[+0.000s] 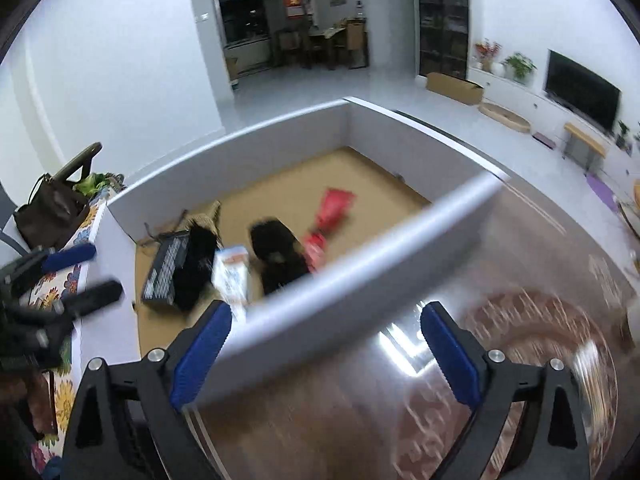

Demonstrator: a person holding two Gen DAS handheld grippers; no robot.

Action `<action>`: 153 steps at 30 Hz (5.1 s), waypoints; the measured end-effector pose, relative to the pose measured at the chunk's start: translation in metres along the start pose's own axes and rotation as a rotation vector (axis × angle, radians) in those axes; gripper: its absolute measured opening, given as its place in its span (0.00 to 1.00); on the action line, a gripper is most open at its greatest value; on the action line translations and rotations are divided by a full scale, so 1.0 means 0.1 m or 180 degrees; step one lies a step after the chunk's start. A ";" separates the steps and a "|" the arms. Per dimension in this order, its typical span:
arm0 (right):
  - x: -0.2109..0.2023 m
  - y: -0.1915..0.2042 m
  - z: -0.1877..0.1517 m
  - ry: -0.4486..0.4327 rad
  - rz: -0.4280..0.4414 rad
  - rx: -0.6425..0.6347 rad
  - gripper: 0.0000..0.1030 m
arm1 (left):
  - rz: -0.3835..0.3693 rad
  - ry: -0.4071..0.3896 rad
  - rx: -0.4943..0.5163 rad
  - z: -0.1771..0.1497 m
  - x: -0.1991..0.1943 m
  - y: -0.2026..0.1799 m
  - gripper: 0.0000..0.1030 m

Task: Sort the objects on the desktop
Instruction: 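Swing both tools back from the bin to the table, then position the open left tool above the rhinestone bow clip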

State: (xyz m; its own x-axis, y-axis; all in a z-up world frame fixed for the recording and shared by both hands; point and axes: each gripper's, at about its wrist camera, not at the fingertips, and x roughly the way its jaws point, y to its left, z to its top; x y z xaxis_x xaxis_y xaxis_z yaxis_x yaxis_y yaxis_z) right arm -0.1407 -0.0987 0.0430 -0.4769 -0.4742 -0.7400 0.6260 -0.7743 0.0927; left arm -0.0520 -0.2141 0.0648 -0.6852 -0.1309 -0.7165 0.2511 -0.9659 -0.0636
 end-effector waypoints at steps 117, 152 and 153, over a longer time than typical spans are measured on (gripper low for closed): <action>-1.42 -2.18 -2.57 0.0102 -0.0956 0.1364 0.97 | -0.0478 0.0714 0.0954 -1.34 0.79 -2.19 1.00; -1.34 -1.97 -2.69 0.0295 -0.1201 0.0998 1.00 | -0.0481 0.0713 0.0955 -1.34 0.80 -2.18 1.00; -1.34 -1.97 -2.69 0.0295 -0.1200 0.0998 1.00 | -0.0481 0.0713 0.0955 -1.34 0.80 -2.18 1.00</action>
State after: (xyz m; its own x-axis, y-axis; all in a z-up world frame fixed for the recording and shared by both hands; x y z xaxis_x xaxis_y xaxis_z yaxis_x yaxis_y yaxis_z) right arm -0.0342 0.2301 -0.0548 -0.5686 -0.1087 -0.8154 0.1980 -0.9802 -0.0075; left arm -0.0699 0.0158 -0.0713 -0.5249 0.0375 -0.8503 -0.0746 -0.9972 0.0020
